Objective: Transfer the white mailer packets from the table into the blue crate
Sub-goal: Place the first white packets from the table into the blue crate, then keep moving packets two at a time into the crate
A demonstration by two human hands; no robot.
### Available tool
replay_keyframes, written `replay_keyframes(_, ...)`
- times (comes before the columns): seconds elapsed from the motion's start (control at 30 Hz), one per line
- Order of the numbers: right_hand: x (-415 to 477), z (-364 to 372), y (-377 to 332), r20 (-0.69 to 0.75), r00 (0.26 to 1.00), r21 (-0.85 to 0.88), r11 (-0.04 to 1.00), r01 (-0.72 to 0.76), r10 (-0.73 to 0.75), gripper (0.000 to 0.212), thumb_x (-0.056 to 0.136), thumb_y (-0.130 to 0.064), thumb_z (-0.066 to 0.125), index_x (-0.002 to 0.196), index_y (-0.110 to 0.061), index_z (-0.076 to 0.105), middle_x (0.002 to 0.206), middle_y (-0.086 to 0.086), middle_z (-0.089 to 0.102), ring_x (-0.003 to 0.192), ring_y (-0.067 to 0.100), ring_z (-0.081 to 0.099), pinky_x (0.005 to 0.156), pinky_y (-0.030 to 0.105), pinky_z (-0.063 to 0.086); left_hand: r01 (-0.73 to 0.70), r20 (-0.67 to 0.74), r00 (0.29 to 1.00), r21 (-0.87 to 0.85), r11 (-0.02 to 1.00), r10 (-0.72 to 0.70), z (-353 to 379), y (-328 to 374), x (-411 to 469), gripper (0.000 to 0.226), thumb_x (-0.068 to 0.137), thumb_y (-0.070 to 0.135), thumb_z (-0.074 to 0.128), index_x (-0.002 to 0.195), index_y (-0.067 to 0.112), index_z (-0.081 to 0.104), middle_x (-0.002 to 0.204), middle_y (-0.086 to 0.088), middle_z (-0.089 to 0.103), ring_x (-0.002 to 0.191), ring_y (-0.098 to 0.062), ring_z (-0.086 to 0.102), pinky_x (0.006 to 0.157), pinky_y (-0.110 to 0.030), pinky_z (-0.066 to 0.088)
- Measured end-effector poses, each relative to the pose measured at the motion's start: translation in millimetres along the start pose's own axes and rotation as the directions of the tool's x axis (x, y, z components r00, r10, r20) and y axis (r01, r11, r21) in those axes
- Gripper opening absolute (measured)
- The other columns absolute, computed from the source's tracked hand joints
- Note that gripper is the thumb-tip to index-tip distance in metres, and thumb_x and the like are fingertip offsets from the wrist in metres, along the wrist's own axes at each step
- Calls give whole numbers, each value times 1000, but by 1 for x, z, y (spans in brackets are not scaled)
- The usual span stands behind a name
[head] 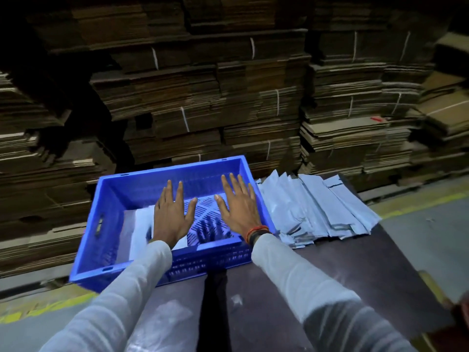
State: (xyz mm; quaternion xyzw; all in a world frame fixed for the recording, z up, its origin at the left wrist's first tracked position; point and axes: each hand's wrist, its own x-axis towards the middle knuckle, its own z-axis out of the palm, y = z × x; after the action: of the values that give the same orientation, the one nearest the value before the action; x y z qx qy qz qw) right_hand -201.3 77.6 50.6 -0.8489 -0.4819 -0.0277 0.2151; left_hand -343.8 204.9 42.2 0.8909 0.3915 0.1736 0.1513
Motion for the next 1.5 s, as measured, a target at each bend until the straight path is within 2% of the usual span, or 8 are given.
replay_keyframes(0.2,4,-33,109,-131,983,27,992,-123,125,63,96,-48,24,147,-13,39,151,15,39,143,31,29,116,48,24,-107,-18,994,-158,982,105,44,125,13,67,97,43,50,151,8,30,153,-20,33,140,-35,36,105,-46,40)
replay_keyframes(0.37,-4,-52,233,-75,959,-34,961,-276,273,61,96,-47,29,146,-13,40,147,19,42,138,35,36,112,48,30,-250,-18,967,-249,936,254,95,235,15,54,95,34,55,143,13,40,135,-10,46,123,-30,49,92,-40,48)
replay_keyframes(0.6,-24,-63,385,8,901,-75,899,-432,434,58,99,-43,40,148,-11,36,150,22,37,140,38,31,112,51,28,-131,157,972,-262,956,176,189,331,12,60,96,42,51,146,13,37,138,-9,45,125,-30,48,91,-40,48)
replay_keyframes(0.8,-37,-56,469,123,884,-98,892,-441,450,61,97,-47,43,150,-19,31,154,17,31,141,38,27,114,50,23,-28,262,962,-182,983,76,250,404,24,66,96,47,47,153,19,26,155,-18,26,141,-33,32,108,-42,35)
replay_keyframes(0.97,-39,-37,503,208,886,-94,910,-403,414,79,84,-73,23,151,-31,28,157,13,27,144,35,23,115,50,25,45,368,929,5,999,-44,299,432,42,69,96,51,42,155,27,14,161,-23,6,149,-42,1,117,-58,14)
replay_keyframes(1.07,-40,-30,507,248,888,-55,921,-385,387,84,78,-77,16,152,-37,20,160,10,21,145,31,23,116,46,27,38,374,924,131,991,-84,317,433,50,71,96,57,35,156,26,11,161,-24,-4,148,-45,-9,116,-63,6)
replay_keyframes(1.3,-40,-28,499,263,894,-75,931,-357,364,84,77,-73,19,152,-38,15,159,14,19,141,35,29,110,49,31,44,283,955,167,985,-91,336,426,54,63,95,53,38,149,22,27,160,-28,-1,147,-48,-3,111,-62,21)
replay_keyframes(1.5,-40,-24,493,188,902,-30,921,-389,387,64,93,-63,25,150,-36,27,156,13,28,133,37,39,105,50,36,40,272,959,137,990,-77,331,422,50,63,94,37,45,152,30,23,160,-28,-2,148,-47,-1,110,-61,24)
